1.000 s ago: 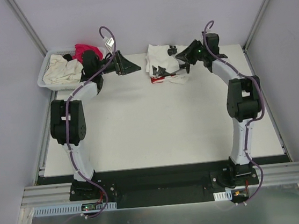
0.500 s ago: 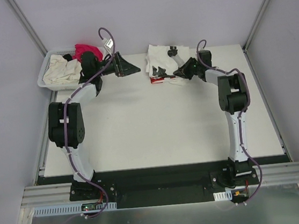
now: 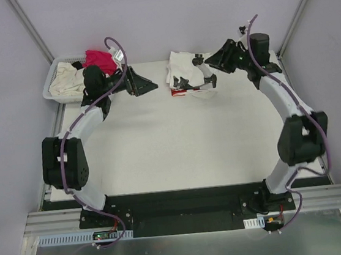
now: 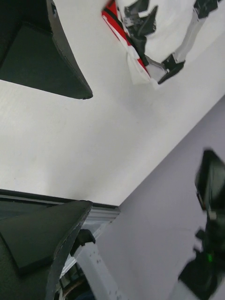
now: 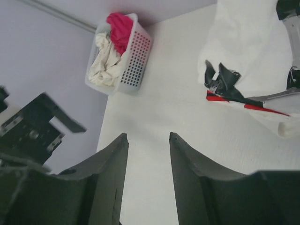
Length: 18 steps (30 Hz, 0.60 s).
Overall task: Fold and stack the t-shirts
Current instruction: Put the neatly folded tshirt into the corner of the board with the right arm
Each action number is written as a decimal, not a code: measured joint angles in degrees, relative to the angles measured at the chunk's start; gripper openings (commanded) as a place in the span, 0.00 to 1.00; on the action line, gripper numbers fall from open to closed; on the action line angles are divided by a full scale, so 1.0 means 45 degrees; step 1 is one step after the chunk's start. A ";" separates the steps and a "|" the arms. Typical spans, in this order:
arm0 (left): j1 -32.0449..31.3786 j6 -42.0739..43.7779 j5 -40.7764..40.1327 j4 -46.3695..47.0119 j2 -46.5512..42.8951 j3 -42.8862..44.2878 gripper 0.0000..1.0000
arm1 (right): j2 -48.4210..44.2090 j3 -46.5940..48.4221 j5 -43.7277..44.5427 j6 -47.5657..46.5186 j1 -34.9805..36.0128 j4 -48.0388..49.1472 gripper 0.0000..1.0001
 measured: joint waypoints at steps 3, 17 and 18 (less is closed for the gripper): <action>-0.0257 0.1384 -0.1622 -0.1005 -0.1734 -0.1579 0.90 | -0.3745 -0.1724 0.0748 -0.1520 0.0257 -0.0393 0.50; -0.3861 0.5343 -1.5227 -0.5493 -0.8728 -0.5255 0.92 | -1.1715 -0.8082 0.7873 -0.5270 0.1345 -0.2433 0.56; -0.3900 0.5396 -1.5698 -0.5620 -0.8913 -0.5401 0.92 | -1.1808 -0.8106 0.8014 -0.5328 0.1370 -0.2482 0.56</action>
